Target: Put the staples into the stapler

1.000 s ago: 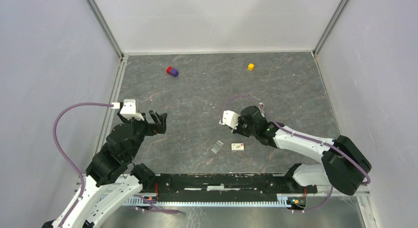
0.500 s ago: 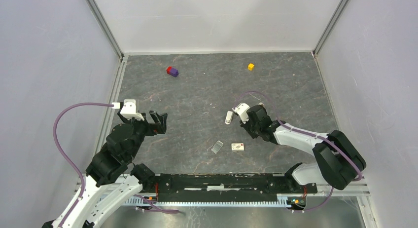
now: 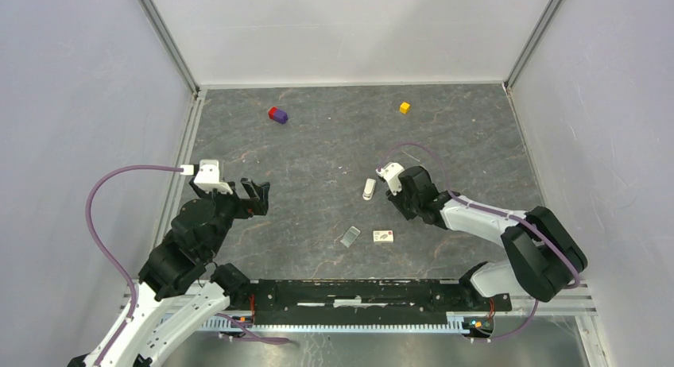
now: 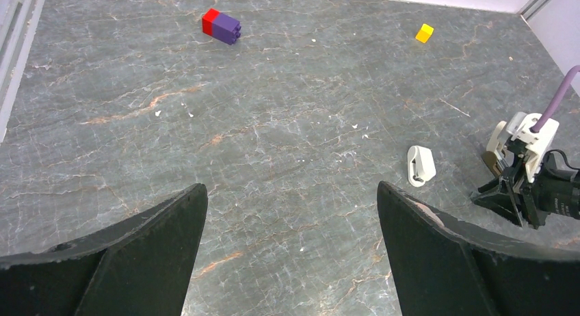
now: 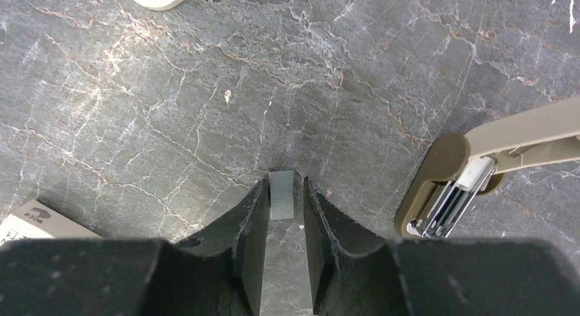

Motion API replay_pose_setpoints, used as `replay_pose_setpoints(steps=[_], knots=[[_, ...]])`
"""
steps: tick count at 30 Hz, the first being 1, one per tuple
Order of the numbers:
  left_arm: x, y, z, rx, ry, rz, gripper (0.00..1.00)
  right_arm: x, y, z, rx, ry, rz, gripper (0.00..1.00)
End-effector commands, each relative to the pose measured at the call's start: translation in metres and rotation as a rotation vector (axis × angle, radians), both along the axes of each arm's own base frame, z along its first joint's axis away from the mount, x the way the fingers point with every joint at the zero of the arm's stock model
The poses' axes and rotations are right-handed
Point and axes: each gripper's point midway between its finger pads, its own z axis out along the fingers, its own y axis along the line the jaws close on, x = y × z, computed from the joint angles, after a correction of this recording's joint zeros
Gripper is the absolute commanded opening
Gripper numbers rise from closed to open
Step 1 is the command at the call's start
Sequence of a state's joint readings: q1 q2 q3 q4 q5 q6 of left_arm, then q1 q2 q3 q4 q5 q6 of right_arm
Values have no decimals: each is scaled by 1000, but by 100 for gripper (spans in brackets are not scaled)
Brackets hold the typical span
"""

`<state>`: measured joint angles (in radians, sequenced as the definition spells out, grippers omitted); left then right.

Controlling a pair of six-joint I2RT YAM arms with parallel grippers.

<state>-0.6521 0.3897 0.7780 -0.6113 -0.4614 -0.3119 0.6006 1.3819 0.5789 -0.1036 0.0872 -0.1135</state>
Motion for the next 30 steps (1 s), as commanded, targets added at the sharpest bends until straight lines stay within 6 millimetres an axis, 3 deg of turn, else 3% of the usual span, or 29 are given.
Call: replay_pose_setpoints(steps=[1, 9, 30], knots=[[3, 1, 2, 44, -23, -9, 100, -6, 0, -11, -33, 59, 48, 31], [2, 1, 2, 43, -25, -10, 100, -10, 0, -18, -37, 119, 33, 28], [3, 0, 1, 44, -20, -10, 100, -22, -8, -16, -3, 157, -7, 29]])
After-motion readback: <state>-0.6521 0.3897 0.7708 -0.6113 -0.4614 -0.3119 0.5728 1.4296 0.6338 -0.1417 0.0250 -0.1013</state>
